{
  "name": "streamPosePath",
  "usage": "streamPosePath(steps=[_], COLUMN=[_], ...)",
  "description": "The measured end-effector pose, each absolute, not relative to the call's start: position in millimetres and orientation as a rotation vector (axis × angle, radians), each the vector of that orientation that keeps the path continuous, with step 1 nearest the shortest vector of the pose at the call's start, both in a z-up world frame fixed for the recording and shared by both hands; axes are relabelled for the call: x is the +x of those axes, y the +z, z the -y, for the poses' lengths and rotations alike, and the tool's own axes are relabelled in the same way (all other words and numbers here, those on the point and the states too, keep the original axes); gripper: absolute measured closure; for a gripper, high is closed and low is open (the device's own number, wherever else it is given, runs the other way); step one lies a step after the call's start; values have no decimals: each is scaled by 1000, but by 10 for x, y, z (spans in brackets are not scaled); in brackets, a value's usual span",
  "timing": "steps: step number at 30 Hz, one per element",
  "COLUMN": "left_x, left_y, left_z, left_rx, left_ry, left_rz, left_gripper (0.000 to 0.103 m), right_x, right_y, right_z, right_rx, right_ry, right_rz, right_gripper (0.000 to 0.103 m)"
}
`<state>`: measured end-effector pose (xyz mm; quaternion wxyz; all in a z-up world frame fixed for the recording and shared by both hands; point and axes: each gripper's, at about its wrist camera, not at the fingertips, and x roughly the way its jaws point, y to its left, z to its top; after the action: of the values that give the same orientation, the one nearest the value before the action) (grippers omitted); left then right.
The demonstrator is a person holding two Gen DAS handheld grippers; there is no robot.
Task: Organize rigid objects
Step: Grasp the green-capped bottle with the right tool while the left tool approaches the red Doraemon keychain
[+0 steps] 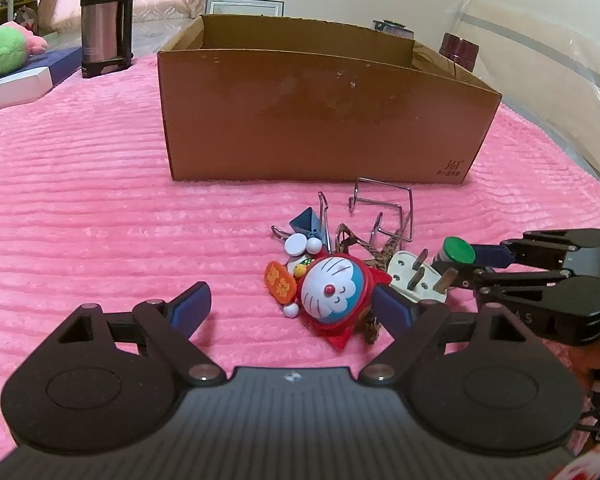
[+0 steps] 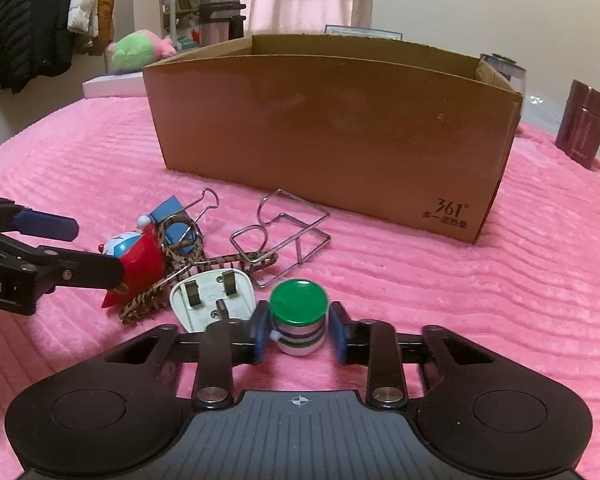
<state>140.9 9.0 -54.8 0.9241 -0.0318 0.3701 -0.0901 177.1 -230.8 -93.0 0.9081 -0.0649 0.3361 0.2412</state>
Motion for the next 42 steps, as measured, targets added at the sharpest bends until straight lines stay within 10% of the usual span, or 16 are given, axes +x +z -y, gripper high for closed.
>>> streamPosePath(steps=[42], left_x=[1371], left_y=[-595], left_z=[-385], left_rx=[12], left_ry=[-321], left_rz=[-793], left_gripper=[34], right_x=[1509], right_y=[-813], right_z=[2415], right_rx=[-85], right_ry=[417], right_rz=[-697], right_gripper=[76])
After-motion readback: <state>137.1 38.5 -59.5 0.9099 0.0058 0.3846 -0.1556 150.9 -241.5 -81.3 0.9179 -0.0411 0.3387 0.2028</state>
